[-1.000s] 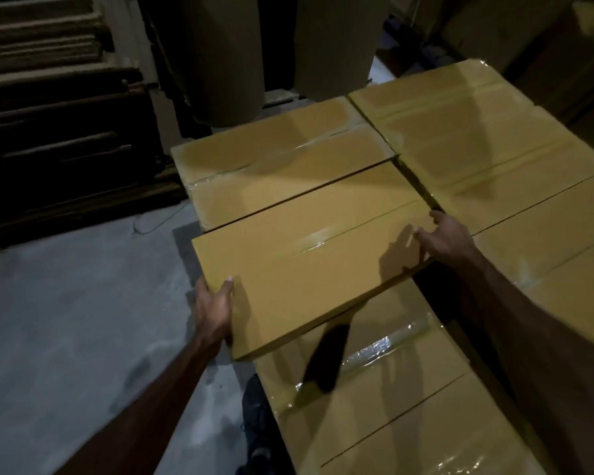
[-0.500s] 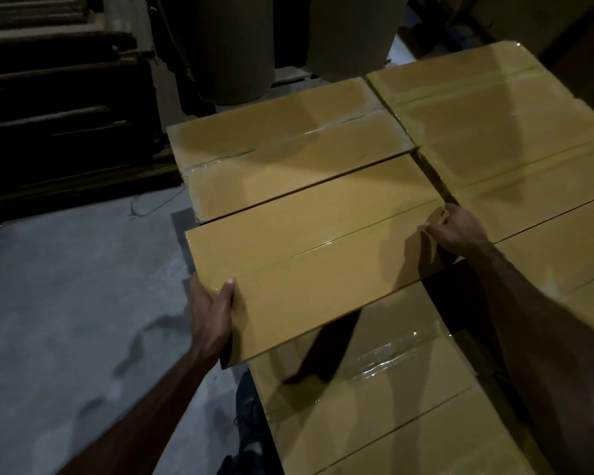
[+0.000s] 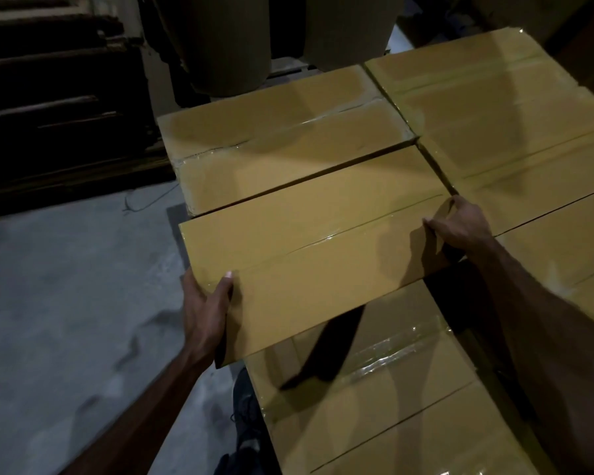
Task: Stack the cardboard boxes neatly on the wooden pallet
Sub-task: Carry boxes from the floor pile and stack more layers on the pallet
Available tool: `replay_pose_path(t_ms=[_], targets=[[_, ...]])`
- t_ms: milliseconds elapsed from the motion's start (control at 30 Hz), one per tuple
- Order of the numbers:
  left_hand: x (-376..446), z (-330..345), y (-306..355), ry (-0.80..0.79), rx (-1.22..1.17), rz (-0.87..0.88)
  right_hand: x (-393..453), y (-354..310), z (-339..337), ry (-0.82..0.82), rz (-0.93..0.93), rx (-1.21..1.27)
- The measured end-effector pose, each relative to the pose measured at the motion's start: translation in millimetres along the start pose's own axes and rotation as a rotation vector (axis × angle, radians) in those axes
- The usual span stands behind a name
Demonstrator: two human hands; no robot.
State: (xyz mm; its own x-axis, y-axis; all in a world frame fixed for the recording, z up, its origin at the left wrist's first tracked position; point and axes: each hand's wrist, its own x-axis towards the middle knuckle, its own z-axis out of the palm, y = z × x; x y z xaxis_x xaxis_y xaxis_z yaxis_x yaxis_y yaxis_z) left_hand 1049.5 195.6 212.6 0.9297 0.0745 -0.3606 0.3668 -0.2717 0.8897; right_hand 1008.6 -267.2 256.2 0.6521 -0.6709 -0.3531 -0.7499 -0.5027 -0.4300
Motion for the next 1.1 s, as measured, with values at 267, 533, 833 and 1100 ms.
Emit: replay_pose_path(t_ms=[267, 533, 833, 1100], targets=[[4.0, 8.5, 2.7, 0.018, -0.026, 0.004, 0.4, -8.8, -11.9, 0.059, -0.053, 0.014], [10.1, 13.1, 6.0, 0.034, -0.029, -0.013, 2.3, -8.3, -10.1, 0.049, -0.084, 0.028], [7.1, 19.5, -0.8, 0.081, 0.011, -0.025, -11.0, 1.5, 2.2, 0.203, -0.05, -0.076], [4.9, 20.7, -0.7, 0.103, 0.063, -0.03, -19.8, 22.1, -5.9, 0.116, -0.068, -0.19]])
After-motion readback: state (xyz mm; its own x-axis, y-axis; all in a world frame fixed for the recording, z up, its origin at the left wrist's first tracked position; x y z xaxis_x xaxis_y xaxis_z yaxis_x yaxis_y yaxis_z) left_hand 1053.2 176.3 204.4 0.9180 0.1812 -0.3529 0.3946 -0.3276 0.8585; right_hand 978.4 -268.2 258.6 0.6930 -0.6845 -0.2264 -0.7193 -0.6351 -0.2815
